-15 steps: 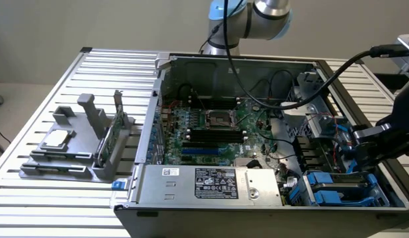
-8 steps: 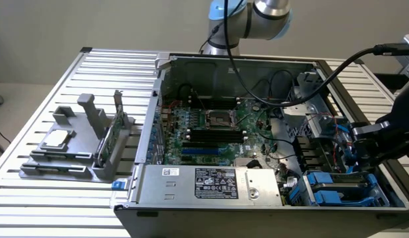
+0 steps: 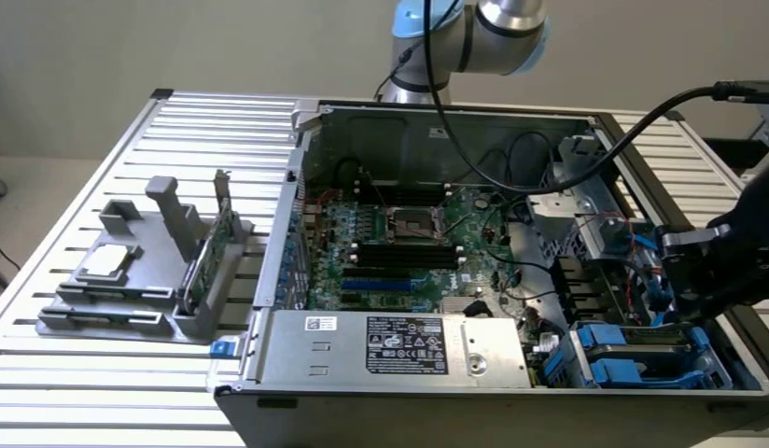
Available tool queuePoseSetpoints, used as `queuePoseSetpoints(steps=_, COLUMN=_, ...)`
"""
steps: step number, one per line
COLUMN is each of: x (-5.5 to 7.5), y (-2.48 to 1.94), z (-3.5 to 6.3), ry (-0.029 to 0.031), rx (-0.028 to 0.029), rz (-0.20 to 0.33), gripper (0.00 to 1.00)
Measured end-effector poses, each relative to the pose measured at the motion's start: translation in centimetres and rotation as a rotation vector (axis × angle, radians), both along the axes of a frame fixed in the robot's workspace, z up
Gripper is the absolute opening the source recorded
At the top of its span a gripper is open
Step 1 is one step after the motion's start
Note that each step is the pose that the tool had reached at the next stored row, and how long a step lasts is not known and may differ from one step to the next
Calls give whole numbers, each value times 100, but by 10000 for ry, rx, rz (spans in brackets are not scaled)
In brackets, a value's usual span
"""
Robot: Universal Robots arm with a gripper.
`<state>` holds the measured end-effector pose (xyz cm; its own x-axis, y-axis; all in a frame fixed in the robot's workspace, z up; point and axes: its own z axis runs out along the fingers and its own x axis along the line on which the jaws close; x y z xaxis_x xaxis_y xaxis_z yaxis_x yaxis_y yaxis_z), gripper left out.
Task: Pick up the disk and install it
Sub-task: 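Insert the first disk wire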
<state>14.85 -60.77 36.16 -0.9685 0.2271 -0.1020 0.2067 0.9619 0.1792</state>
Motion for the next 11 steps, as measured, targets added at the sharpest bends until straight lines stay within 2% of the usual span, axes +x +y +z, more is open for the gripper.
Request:
queuePoseSetpoints(steps=8, x=0, y=0, z=-18, ry=0, rx=-1, rz=-1445, gripper=25)
queuePoseSetpoints(steps=11, x=0, y=-3, z=-20, ry=35, rx=-3, rz=-1750, gripper=25)
